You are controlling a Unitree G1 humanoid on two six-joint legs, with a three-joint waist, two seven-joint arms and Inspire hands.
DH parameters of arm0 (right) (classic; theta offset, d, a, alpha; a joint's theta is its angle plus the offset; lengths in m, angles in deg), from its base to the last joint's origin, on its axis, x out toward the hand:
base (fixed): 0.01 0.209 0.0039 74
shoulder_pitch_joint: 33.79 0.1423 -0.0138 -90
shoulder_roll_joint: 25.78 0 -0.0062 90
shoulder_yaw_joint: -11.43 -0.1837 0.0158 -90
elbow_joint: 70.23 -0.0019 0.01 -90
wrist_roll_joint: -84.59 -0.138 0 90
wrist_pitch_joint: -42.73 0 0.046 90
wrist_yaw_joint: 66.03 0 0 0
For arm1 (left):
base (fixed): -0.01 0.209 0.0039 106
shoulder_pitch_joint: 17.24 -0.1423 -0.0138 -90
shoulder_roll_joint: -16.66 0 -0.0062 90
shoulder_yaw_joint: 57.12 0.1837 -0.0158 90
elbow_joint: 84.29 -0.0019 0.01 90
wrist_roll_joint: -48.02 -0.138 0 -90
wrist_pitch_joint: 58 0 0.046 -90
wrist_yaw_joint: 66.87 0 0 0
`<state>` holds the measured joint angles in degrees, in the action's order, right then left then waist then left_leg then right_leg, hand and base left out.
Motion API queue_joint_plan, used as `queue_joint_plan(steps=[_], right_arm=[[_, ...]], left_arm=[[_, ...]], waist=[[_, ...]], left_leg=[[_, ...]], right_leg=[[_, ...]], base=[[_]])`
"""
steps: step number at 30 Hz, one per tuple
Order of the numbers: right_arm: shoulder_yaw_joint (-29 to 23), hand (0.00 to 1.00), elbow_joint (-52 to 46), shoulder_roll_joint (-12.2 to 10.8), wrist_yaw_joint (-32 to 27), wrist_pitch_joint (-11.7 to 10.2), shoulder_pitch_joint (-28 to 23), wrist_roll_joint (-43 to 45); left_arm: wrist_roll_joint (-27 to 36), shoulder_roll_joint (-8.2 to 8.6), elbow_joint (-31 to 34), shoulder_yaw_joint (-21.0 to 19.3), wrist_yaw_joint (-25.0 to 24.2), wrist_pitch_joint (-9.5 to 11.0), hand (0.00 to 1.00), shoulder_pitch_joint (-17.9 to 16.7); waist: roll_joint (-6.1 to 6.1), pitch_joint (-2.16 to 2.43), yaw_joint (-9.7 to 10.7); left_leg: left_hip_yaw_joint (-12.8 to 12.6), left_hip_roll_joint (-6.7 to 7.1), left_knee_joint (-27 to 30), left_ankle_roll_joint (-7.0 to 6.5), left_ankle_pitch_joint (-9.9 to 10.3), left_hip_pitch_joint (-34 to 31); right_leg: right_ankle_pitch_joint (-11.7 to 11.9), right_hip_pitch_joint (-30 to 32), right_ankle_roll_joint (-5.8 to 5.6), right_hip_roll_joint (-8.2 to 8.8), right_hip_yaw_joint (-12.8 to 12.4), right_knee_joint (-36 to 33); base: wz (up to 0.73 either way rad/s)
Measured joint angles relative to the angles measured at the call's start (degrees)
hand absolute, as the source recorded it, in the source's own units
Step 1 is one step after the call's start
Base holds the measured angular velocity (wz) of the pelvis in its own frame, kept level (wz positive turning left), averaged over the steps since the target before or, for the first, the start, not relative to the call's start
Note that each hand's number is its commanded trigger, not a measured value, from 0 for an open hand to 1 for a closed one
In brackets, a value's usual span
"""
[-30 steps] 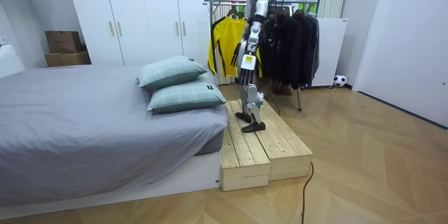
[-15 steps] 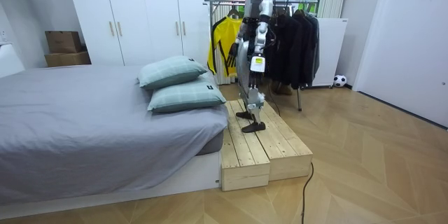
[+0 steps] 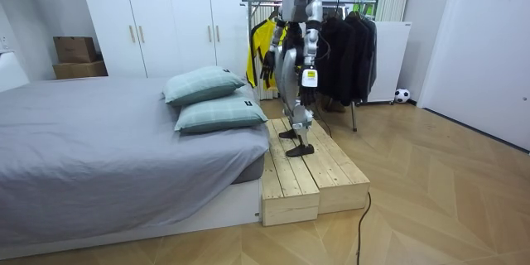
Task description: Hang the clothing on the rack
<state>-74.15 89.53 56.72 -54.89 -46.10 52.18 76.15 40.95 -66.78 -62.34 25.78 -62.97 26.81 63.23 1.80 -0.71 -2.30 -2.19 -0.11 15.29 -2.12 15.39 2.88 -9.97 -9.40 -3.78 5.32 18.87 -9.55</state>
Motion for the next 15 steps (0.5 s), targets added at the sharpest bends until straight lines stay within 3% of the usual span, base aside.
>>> queue_joint_plan(steps=[3,9,15], right_arm=[[0.0,0.00,-0.1,-0.1,-0.6,-0.4,-0.2,0.0],[-0.1,0.00,-0.5,-0.1,-1.4,-1.2,-0.6,0.0],[-0.2,0.00,-1.0,-0.1,-1.7,-1.1,-1.4,-0.1]], left_arm=[[0.0,-0.01,0.1,0.6,1.1,0.8,0.00,0.3],[0.0,0.01,0.3,0.6,1.9,1.9,0.00,0.9],[-4.0,0.04,1.2,0.3,2.0,1.6,0.00,-1.2]], waist=[[-0.07,0.01,0.5],[-0.45,0.15,0.6],[-0.64,0.53,0.5]], left_leg=[[0.1,-0.02,0.1,0.02,0.0,-0.3],[0.2,-0.09,0.1,0.22,-0.1,-0.3],[0.0,-0.08,0.2,0.24,-0.2,0.2]], right_leg=[[0.0,0.4,0.00,-0.27,-3.1,0.0],[0.0,0.4,0.00,-0.43,-3.2,0.1],[0.0,-0.1,0.00,-0.42,-3.9,0.1]], base=[[0.02],[-0.01],[0.00]])
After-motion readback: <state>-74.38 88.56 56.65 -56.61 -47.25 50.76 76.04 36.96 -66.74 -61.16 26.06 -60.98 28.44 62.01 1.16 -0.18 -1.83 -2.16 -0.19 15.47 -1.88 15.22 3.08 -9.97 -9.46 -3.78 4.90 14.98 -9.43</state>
